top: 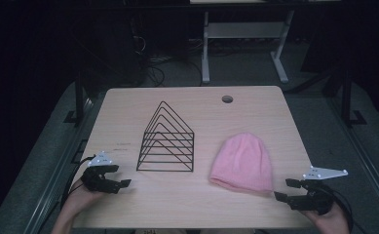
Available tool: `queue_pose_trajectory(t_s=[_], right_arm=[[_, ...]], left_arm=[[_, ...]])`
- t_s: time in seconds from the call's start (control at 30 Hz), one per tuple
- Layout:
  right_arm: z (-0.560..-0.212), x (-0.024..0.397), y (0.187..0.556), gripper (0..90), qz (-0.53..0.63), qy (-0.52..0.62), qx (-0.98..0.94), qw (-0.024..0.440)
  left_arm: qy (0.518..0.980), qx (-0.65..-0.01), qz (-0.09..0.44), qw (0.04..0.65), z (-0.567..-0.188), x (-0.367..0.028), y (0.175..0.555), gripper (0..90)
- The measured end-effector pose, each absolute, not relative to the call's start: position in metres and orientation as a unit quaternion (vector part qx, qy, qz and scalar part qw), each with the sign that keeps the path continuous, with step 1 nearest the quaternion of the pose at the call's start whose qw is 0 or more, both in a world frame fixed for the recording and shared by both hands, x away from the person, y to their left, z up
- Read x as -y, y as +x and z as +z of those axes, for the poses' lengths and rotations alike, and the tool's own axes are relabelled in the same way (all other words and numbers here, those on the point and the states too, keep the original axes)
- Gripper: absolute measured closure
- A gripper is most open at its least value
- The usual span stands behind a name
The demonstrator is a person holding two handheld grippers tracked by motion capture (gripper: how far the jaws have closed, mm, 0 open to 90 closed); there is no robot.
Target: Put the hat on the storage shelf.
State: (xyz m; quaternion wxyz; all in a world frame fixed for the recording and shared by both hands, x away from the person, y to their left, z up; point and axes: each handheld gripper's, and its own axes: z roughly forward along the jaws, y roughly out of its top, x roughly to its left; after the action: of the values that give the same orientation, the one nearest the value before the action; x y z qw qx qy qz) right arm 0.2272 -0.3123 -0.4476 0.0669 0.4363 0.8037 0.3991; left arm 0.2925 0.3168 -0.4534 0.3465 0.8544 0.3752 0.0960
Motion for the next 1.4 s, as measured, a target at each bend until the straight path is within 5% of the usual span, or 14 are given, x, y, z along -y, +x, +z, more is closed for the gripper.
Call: queue_pose_trajectory(t_s=[0.5,1.4], right_arm=[[-0.428,0.299,0.242,22.8,0.403,0.423,-0.809,0.066],[-0.400,0.270,0.327,19.4,0.354,0.405,-0.843,0.010]], left_arm=[[0.856,-0.372,0.094,0.346,-0.454,-0.317,0.289,19.6],[0.848,-0.376,0.096,0.361,-0.451,-0.320,0.291,20.0]])
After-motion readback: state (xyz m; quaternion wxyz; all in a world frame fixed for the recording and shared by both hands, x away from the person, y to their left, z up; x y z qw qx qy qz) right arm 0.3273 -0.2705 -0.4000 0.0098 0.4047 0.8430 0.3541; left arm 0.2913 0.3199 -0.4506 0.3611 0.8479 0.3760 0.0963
